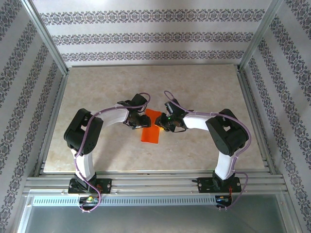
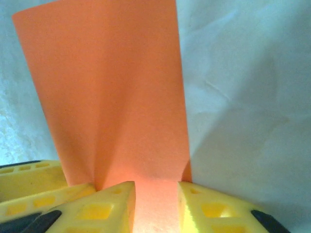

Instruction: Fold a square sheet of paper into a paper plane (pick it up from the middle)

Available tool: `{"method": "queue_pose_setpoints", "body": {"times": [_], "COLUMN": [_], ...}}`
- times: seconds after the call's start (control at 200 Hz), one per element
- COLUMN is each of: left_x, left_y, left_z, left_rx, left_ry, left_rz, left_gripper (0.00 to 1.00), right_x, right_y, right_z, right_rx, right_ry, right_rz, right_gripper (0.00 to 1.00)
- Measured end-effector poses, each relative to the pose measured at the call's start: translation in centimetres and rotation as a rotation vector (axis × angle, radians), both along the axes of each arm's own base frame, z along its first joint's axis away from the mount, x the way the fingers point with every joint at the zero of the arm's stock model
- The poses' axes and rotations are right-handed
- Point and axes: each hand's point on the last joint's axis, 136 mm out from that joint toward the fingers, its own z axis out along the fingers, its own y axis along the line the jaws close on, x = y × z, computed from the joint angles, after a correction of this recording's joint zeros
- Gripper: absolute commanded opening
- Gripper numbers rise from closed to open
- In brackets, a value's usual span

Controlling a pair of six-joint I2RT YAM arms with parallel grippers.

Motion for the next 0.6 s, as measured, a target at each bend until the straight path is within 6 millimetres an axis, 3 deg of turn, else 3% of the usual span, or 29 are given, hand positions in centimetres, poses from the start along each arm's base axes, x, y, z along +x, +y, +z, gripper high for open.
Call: {"method": "queue_pose_setpoints", "body": {"times": [0.345,0.6], "left_x": [0.0,0.1], "left_y": [0.4,0.5], "left_z": [-0.3,-0.4], "left_rx": [0.026,0.028], "left_ry": [0.003,0.016], "left_rz": [0.008,0.035], "left_gripper": [0.43,0.44], "right_x": [0.9,0.1], "right_y": [-2.4,-3.4], "right_z": [4.6,3.4], "right_rx": [0.004,-0.034], "right_ry": [-0.144,-0.125], "right_rz": [-0.04,-0.053], "right_gripper": [0.38,0.38]}}
